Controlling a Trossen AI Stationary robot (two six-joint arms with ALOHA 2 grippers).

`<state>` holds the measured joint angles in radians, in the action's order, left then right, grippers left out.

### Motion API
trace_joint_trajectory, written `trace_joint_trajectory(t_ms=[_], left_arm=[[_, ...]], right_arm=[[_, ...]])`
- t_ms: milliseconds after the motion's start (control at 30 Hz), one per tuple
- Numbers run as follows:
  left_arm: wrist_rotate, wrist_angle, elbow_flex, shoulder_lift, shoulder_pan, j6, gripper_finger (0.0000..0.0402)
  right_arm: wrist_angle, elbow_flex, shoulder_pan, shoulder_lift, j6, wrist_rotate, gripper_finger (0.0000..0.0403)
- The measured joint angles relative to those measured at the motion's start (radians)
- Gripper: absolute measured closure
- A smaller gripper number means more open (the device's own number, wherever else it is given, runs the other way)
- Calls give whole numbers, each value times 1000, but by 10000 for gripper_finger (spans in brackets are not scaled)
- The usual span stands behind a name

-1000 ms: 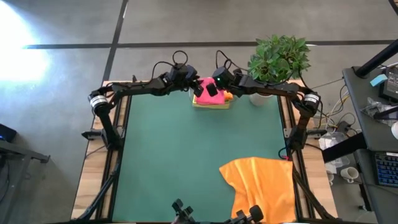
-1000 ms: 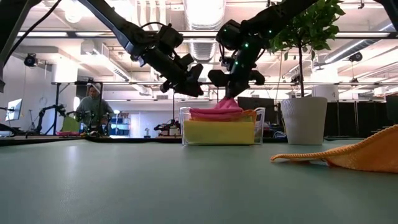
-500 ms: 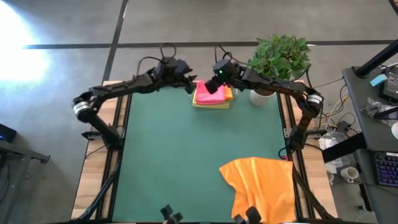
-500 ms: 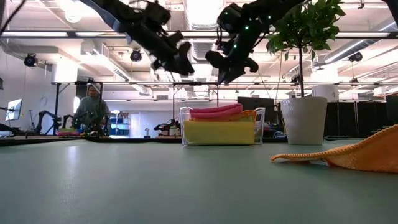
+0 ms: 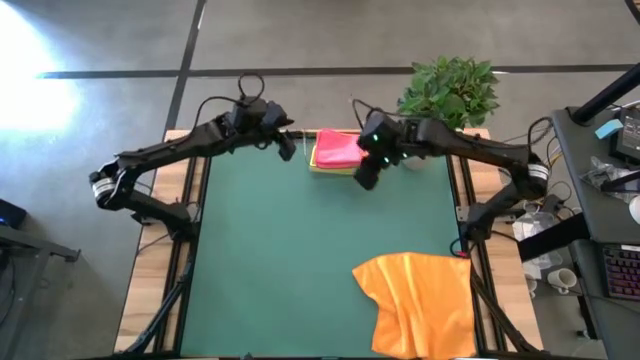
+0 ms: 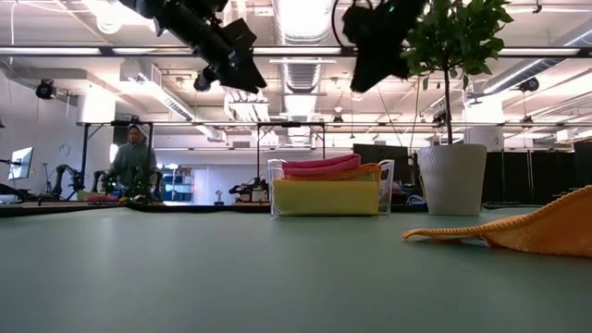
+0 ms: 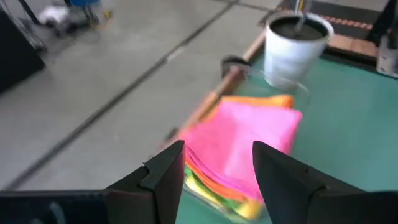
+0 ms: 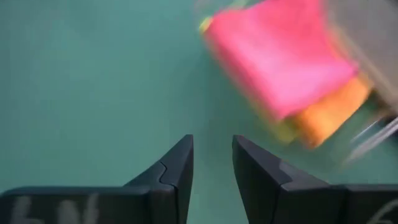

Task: Fold microfiber towels
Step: Fold the orange towel

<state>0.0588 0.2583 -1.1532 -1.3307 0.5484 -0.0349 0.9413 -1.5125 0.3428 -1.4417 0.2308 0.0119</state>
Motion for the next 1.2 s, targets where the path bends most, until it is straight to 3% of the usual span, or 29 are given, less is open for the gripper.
trace_joint_trajectory(t_ms=[267, 500, 700, 933, 1200], left_arm=[[-1, 15, 73, 4, -112, 55, 228], [-4, 13, 83, 5, -199, 55, 228], [-3, 43, 83, 6, -243, 56, 228], [-3, 208, 93, 24, -337, 55, 228], [-3, 231, 189, 73, -448, 99, 228]], right_arm=[[78, 130, -238, 91, 159, 134, 306], [43, 266, -422, 110, 353, 146, 317], [-104, 373, -499, 80, 510, 170, 326], [-328, 494, -538, 7, 672, 260, 339], [-366, 483, -591, -134, 755, 280, 351]])
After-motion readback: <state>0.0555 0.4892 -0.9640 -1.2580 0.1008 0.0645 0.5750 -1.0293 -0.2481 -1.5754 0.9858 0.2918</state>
